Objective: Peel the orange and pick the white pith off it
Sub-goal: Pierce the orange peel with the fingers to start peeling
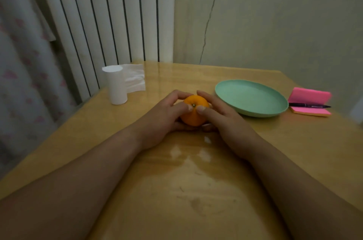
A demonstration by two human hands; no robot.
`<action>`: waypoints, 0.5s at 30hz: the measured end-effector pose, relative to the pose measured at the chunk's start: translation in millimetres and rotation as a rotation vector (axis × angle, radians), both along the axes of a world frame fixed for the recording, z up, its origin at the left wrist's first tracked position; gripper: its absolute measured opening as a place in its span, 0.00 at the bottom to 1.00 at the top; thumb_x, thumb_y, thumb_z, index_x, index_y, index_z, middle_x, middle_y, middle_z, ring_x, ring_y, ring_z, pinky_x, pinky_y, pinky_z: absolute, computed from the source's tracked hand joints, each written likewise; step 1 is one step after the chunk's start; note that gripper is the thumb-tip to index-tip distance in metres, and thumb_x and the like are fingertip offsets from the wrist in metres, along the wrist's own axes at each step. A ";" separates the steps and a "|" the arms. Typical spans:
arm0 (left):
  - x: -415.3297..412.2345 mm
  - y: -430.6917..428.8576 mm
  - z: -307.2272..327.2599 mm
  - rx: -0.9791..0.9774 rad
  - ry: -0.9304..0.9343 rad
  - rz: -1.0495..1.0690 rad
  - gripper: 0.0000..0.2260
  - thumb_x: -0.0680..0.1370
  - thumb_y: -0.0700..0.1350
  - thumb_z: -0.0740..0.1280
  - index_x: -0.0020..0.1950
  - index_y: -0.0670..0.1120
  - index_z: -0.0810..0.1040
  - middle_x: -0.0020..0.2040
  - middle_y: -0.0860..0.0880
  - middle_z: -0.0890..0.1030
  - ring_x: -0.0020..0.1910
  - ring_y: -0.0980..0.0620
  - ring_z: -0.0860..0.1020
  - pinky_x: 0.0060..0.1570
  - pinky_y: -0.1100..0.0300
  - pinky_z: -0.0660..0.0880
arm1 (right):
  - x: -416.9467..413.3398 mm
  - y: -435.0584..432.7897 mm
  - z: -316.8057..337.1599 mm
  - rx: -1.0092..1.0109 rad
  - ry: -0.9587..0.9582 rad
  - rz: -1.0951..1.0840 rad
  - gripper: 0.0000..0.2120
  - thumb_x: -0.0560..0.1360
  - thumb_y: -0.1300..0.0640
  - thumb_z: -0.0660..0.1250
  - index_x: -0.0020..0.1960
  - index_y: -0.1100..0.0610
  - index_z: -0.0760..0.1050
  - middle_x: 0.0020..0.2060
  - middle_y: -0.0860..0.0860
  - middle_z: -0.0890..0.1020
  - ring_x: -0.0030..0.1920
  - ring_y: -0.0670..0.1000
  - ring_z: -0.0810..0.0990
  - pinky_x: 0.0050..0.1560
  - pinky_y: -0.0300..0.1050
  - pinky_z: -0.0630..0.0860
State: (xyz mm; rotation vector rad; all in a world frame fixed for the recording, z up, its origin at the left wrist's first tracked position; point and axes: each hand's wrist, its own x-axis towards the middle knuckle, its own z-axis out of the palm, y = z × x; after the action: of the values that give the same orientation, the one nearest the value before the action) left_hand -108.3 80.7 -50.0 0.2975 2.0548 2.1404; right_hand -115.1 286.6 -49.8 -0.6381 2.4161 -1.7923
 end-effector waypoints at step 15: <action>8.1 -2.0 5.5 -0.327 0.123 -0.043 0.19 0.79 0.57 0.62 0.68 0.55 0.77 0.60 0.43 0.82 0.55 0.43 0.84 0.56 0.44 0.83 | 4.0 -3.3 0.9 0.045 0.099 0.003 0.20 0.81 0.40 0.63 0.73 0.32 0.74 0.69 0.35 0.78 0.67 0.37 0.76 0.71 0.52 0.75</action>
State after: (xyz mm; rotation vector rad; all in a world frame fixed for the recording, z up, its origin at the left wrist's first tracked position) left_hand -100.1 78.7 -44.4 0.4323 2.3963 1.7623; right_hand -111.1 283.3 -48.9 -0.7429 2.5091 -1.7403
